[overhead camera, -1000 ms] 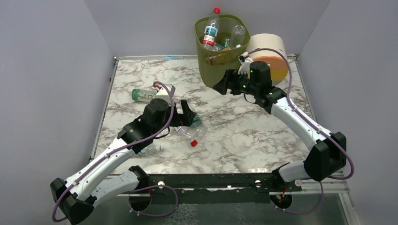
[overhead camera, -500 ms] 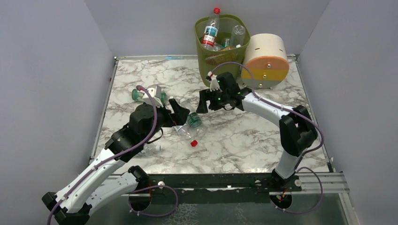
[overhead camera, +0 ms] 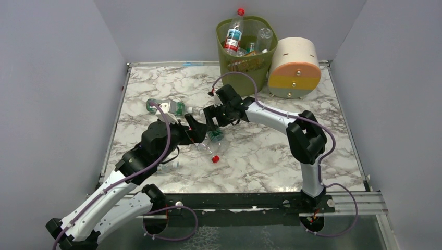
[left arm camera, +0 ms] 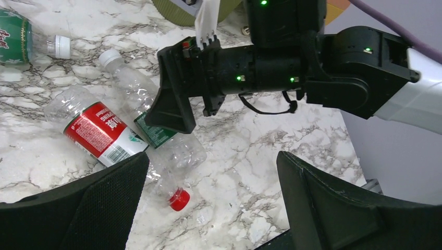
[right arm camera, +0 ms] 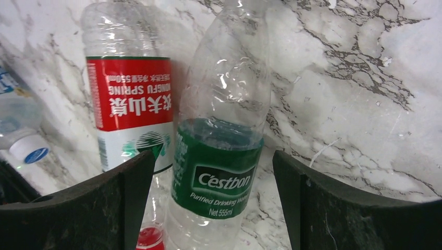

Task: Put the plastic bottles in the bin
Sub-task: Pick up the plastic bottle at the center of the board.

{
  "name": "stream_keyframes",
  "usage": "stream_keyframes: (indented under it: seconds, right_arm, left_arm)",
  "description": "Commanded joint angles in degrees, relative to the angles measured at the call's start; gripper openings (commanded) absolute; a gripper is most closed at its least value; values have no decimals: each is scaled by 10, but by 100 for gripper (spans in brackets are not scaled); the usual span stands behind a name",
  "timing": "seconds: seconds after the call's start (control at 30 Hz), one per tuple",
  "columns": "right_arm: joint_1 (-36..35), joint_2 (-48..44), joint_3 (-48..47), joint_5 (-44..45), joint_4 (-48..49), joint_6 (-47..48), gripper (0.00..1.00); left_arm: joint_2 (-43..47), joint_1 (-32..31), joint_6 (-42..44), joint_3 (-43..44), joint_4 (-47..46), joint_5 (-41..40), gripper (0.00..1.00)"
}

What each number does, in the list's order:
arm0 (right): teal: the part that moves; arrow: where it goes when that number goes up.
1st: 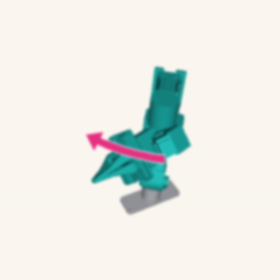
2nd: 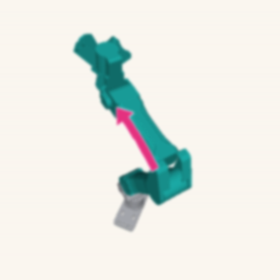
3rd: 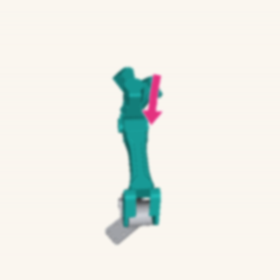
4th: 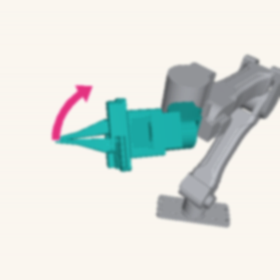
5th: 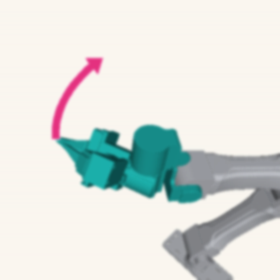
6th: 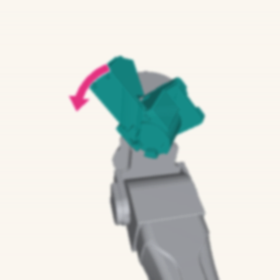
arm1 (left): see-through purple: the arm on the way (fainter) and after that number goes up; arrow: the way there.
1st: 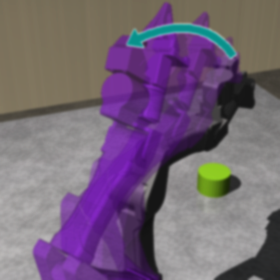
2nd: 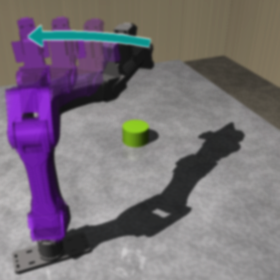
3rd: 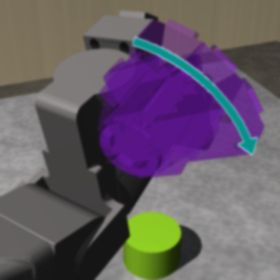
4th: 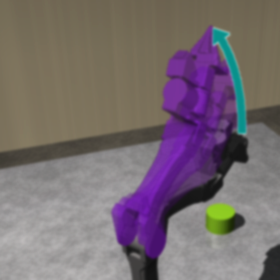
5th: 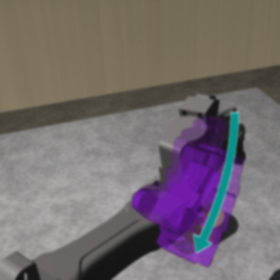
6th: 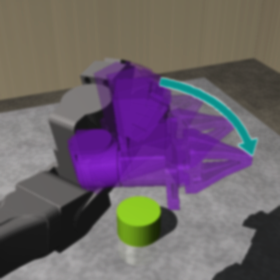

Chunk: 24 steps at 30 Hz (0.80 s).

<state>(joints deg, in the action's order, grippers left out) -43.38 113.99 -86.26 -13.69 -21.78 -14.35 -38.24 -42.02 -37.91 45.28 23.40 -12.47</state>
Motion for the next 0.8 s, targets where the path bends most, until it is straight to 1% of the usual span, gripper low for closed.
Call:
stream_keyframes:
  seconds: [0.0,0.3,0.37,0.47,0.53,0.67,0.77]
  right_arm:
    - [-13,39,-42,80,-57,18,86]
    - [-15,68,-56,74,-58,16,84]
    - [-15,72,-61,76,-60,17,80]
    - [-15,79,-67,73,-64,20,71]
    - [-15,83,-73,74,-71,22,62]
    - [-15,70,-77,83,-74,24,55]
    - [-15,51,-82,91,-78,23,53]
  left_arm:
    - [9,2,-8,-6,-23,-3,99]
    - [-18,2,3,-8,-36,74,99]
    - [-15,2,-3,-14,-31,74,99]
    - [-4,2,-18,-23,-35,68,99]
    - [0,2,-21,-25,-40,66,99]
    - [0,2,-12,-10,-33,55,99]
    - [-3,2,-8,-1,-30,48,99]
